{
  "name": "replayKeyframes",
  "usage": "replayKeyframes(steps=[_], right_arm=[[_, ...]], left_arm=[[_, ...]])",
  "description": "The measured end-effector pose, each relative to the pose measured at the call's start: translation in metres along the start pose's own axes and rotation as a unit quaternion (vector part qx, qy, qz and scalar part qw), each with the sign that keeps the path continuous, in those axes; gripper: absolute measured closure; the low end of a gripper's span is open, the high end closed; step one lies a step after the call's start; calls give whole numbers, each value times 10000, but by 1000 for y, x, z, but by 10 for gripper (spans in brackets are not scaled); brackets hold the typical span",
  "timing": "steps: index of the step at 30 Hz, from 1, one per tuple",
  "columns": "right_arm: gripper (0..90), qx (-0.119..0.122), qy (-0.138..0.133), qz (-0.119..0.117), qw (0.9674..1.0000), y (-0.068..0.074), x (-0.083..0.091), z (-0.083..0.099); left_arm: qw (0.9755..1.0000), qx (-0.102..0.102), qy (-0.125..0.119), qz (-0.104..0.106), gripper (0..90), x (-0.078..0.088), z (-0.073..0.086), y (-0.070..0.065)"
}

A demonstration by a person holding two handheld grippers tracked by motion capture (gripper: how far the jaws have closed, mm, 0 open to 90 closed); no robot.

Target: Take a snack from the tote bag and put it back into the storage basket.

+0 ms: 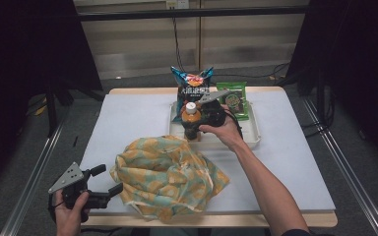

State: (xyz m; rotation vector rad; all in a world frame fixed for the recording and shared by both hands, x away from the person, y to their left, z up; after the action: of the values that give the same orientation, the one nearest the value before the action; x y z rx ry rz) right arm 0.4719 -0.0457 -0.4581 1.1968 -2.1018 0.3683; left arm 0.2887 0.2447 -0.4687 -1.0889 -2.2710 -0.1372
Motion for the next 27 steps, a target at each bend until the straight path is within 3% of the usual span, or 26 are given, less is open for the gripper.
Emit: replayKeyframes(steps=[8, 14, 18, 23, 27], right_arm=[[299, 16, -35, 7, 10000, 2, -1, 4], [292, -102, -13, 14, 9999, 2, 0, 6], [208, -272, 69, 32, 9996, 6, -4, 7], [173, -618, -154, 119, 9979, 12, -4, 9], [175, -787, -212, 389, 9959, 14, -4, 11]], left_arm=[[10000, 0, 24, -5, 18, 0, 0, -1], [10000, -2, 31, -32, 18, 0, 0, 0], [10000, -5, 34, -37, 18, 0, 0, 0], [10000, -24, 21, 12, 18, -1, 0, 0], [10000, -40, 35, -25, 18, -2, 0, -1]])
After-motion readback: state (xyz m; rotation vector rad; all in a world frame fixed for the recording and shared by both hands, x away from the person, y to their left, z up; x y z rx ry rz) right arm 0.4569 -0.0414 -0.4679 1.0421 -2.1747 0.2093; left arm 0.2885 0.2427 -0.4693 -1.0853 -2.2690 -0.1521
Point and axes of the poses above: each handheld gripper's, and its own axes: x roughly backward along the jaws, z roughly out of its underside, y roughly to its left, the point moved 8 cm from there along -x, roughly forward along the jaws, and after that the axes turned 14 degrees about y, right-handed, at the moved point
